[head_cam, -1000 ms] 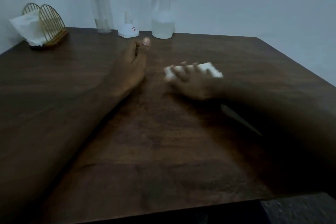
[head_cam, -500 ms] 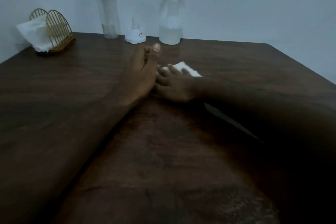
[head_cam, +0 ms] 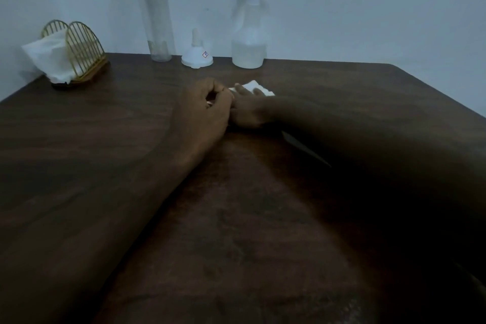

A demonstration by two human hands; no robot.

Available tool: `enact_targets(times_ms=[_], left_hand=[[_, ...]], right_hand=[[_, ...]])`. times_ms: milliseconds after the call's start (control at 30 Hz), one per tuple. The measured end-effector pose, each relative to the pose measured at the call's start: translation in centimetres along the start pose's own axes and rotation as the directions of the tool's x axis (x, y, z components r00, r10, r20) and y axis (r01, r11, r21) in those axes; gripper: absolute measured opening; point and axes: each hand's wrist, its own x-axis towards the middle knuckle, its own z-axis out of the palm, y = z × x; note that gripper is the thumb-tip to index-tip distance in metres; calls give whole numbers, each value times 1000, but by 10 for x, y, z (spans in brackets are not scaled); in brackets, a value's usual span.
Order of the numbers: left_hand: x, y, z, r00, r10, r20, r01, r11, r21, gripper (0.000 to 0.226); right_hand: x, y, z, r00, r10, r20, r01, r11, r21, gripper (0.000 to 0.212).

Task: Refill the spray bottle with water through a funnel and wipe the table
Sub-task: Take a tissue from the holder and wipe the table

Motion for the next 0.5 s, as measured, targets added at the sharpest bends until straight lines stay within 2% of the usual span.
enact_targets(times_ms=[67,167,300,400,500], left_hand=[[0,0,-1,999,24,-42,-23,1000,16,17],[0,0,0,999,26,-41,-24,999,40,17],[0,-2,1,1000,24,11,-24,998,57,16],[0,-2,2,999,11,31,-14,997,73,15],[-1,1,2,1000,8,24,-10,997,78,15]], right_hand=[[6,10,-8,1000,4,2,-4,1000,-21,70],[6,55,-17,987,159,-19,-158,986,61,55],[-31,123,-11,896,440,62,-445,888,121,63],[-68,157,-4,853,519,59,-522,842,134,61],[-95,171,4,769,635,75,-635,747,198,73]])
